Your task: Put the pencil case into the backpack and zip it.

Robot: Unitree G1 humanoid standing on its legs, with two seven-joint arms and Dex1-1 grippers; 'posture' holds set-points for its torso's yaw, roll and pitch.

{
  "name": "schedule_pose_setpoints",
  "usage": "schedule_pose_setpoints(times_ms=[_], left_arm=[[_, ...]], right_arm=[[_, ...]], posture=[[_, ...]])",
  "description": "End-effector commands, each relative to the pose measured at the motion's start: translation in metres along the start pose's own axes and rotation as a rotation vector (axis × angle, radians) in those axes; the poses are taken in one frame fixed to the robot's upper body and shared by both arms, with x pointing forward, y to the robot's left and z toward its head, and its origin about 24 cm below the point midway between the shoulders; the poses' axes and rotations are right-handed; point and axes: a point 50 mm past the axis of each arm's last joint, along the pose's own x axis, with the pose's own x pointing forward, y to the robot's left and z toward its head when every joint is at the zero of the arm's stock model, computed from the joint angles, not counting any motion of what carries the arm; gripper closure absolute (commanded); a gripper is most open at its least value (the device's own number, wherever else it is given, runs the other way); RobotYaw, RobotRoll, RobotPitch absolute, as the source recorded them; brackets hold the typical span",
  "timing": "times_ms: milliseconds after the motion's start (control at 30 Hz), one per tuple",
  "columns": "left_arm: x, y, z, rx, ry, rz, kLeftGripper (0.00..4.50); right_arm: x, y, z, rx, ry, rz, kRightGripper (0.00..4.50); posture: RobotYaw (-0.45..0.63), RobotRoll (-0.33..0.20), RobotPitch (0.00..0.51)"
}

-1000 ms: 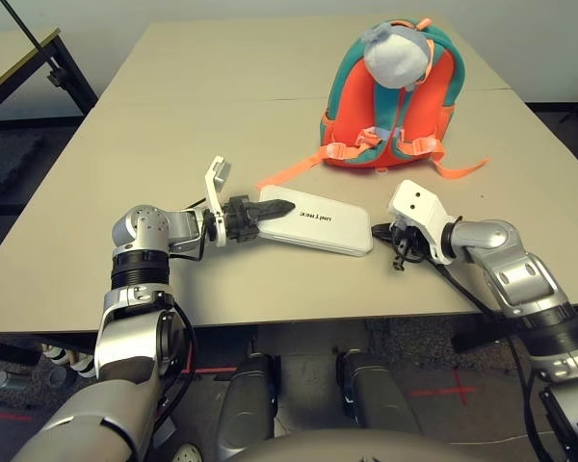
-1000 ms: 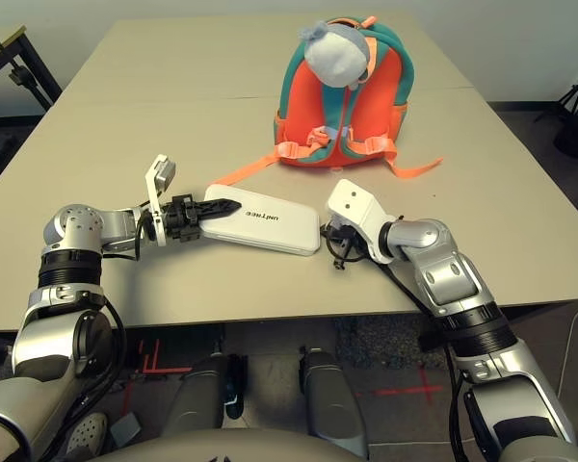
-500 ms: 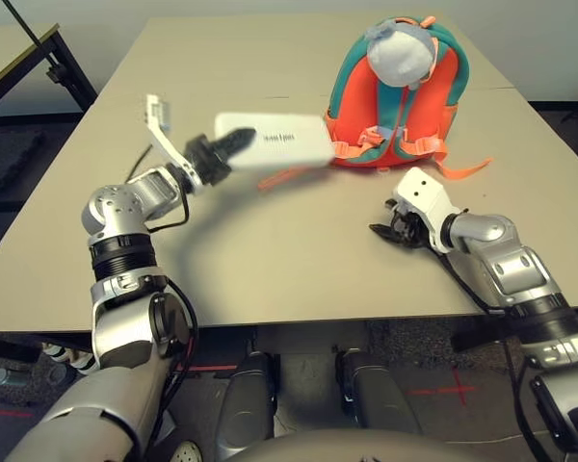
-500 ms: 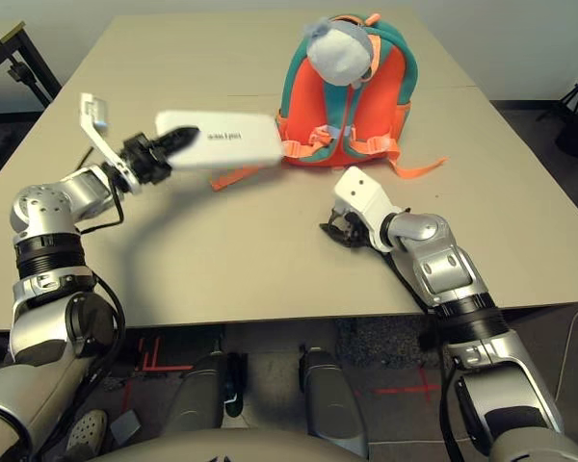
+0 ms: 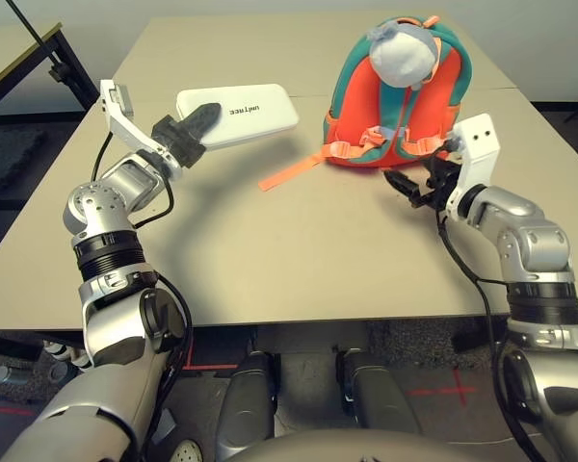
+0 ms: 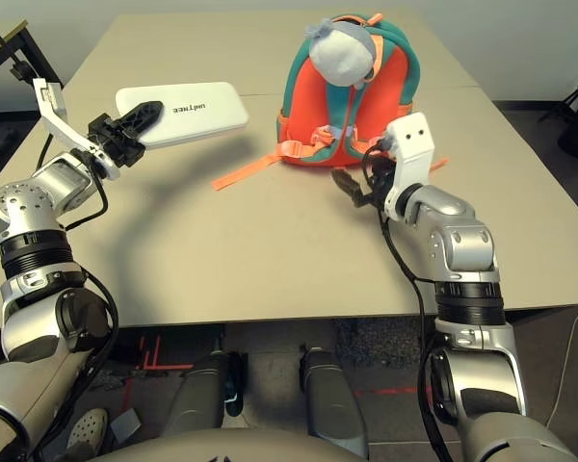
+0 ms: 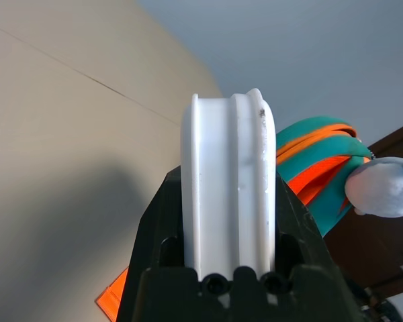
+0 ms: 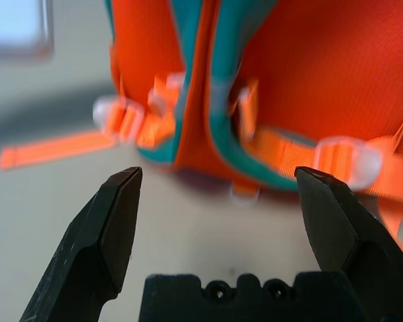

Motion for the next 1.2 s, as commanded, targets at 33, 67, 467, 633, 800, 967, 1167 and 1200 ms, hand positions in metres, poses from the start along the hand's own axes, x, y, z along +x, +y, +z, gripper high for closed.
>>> schedule_pose_setpoints(times_ms=[33, 67, 467, 633, 800, 967, 1167, 1200], left_arm=[[0.000, -0.003, 0.003, 0.023, -0.029, -0.011, 3.21], [0.001, -0.003, 0.002, 0.028, -0.023, -0.010, 3.21], [0.002, -0.005, -0.002, 0.049, -0.016, -0.005, 3.21], [0.002, -0.006, -0.002, 0.056, -0.021, -0.003, 3.21], [0.002, -0.007, -0.003, 0.060, -0.022, -0.002, 3.21], [0.003, -0.007, -0.004, 0.064, -0.023, 0.002, 3.21], [0.006, -0.007, -0.007, 0.068, -0.018, 0.000, 3.21], [0.007, -0.007, -0.008, 0.068, -0.017, -0.001, 3.21]], right_arm=[[0.007, 0.004, 0.009, 0.047, -0.060, 0.002, 0.00], [0.010, 0.005, 0.011, 0.054, -0.071, 0.004, 0.00], [0.052, 0.013, 0.022, 0.030, -0.130, -0.018, 0.00], [0.067, 0.016, 0.018, 0.018, -0.121, -0.004, 0.00], [0.076, 0.019, 0.013, 0.017, -0.113, 0.009, 0.00], [0.076, 0.018, 0.011, -0.015, -0.124, 0.029, 1.33], [0.066, 0.017, 0.016, -0.053, -0.148, 0.063, 3.67], [0.064, 0.017, 0.017, -0.055, -0.153, 0.070, 3.99]], posture=[[-0.08, 0.000, 0.118], [-0.08, 0.000, 0.117], [-0.06, 0.000, 0.108], [-0.05, 0.000, 0.105], [-0.04, 0.000, 0.104], [-0.04, 0.000, 0.101], [-0.06, 0.000, 0.101], [-0.06, 0.000, 0.101]])
